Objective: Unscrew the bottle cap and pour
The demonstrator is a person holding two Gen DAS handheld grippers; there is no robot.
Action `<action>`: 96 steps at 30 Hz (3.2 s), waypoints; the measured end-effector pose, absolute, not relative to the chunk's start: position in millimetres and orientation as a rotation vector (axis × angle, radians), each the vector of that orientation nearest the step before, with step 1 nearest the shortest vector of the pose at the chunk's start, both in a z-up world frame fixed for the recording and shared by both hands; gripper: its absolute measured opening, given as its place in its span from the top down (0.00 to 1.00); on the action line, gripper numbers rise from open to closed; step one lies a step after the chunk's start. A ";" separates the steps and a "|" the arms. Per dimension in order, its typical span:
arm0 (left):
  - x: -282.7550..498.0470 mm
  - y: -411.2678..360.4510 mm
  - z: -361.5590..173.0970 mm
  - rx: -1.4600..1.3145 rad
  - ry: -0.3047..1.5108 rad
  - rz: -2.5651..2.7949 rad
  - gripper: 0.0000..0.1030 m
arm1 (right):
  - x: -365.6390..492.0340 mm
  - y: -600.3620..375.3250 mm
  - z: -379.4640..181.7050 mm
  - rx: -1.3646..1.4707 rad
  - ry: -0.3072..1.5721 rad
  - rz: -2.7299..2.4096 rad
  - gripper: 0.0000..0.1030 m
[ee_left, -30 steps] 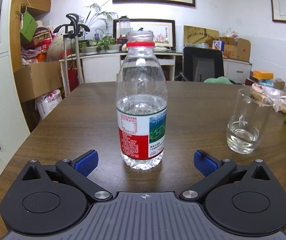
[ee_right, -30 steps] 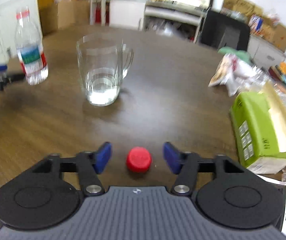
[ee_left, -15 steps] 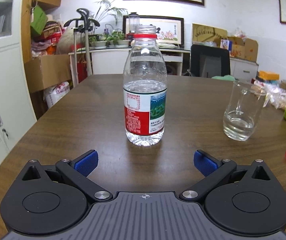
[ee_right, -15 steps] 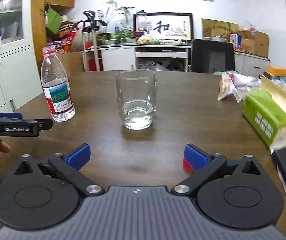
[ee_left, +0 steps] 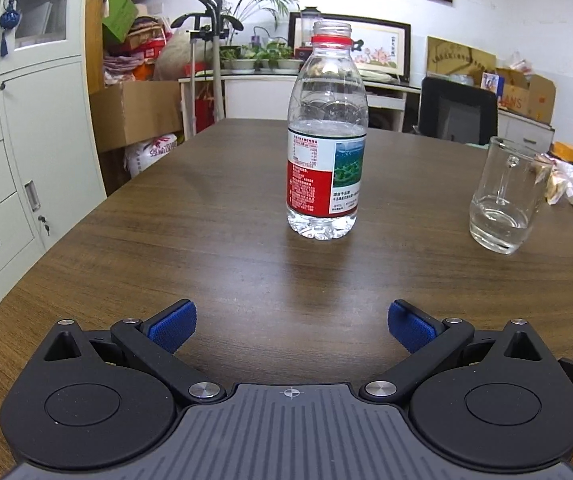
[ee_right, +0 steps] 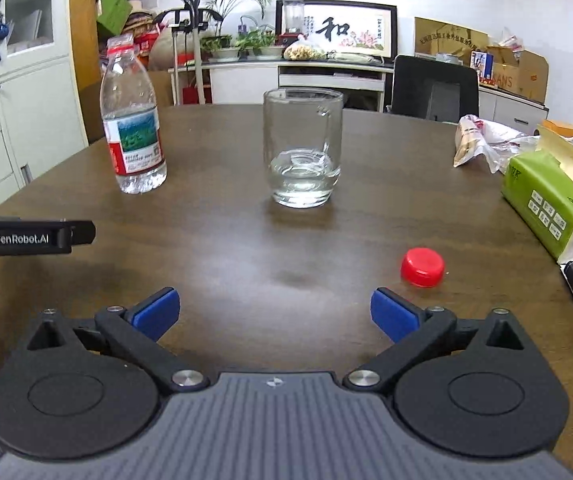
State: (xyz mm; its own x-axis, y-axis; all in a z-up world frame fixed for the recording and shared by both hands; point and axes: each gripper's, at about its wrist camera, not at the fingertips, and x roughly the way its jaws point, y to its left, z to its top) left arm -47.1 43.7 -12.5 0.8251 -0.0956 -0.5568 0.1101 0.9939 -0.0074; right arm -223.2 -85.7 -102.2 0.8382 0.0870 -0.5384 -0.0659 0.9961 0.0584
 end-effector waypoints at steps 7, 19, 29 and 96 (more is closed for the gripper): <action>-49.9 41.9 -12.6 0.043 0.610 -0.120 0.00 | -213.6 -74.8 -105.8 0.002 0.630 0.115 0.01; -45.1 39.6 -13.9 0.067 0.671 -0.137 0.00 | -210.7 -73.0 -110.7 0.007 0.656 0.089 0.00; -32.4 36.2 -26.2 0.068 0.706 -0.132 0.00 | -213.3 -73.9 -112.8 0.019 0.647 0.069 0.00; -31.5 35.1 -23.2 0.062 0.707 -0.089 0.00 | -182.0 -81.0 -112.8 0.042 0.665 0.005 0.00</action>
